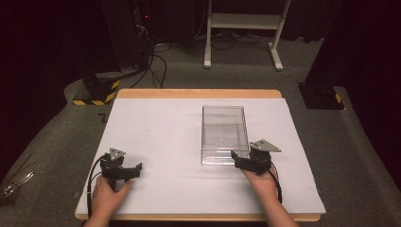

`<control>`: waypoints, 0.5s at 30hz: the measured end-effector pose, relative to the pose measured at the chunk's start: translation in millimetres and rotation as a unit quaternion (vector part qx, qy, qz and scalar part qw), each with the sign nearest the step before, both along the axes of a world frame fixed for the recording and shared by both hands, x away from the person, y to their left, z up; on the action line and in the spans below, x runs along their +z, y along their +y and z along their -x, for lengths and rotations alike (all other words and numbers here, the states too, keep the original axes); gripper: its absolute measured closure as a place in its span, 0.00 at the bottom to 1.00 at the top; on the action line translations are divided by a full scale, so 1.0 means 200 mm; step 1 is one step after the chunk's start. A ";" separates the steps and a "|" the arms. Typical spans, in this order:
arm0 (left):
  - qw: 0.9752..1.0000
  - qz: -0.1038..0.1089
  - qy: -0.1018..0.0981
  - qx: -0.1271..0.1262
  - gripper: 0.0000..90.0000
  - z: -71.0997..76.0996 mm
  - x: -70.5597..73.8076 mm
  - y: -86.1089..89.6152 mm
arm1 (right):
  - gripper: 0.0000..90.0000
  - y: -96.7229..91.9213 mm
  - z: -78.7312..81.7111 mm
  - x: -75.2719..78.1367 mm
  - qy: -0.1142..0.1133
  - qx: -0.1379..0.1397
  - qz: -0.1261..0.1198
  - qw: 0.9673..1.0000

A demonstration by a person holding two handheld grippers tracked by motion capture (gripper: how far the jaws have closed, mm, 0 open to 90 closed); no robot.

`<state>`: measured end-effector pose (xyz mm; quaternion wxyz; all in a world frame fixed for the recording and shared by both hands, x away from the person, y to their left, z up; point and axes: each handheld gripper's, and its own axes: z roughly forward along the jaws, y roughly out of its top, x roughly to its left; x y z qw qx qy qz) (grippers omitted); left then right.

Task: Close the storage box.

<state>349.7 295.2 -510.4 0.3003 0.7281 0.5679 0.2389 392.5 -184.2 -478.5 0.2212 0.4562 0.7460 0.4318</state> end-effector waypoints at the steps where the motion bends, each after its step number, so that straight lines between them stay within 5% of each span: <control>1: 1.000 0.000 0.000 0.000 0.01 0.00 0.00 0.00 | 0.16 0.00 0.00 0.00 0.002 0.000 -0.001 1.000; 15: 1.000 0.000 0.000 0.000 0.01 0.00 0.00 0.00 | 0.20 0.00 0.01 0.01 0.004 0.006 0.004 1.000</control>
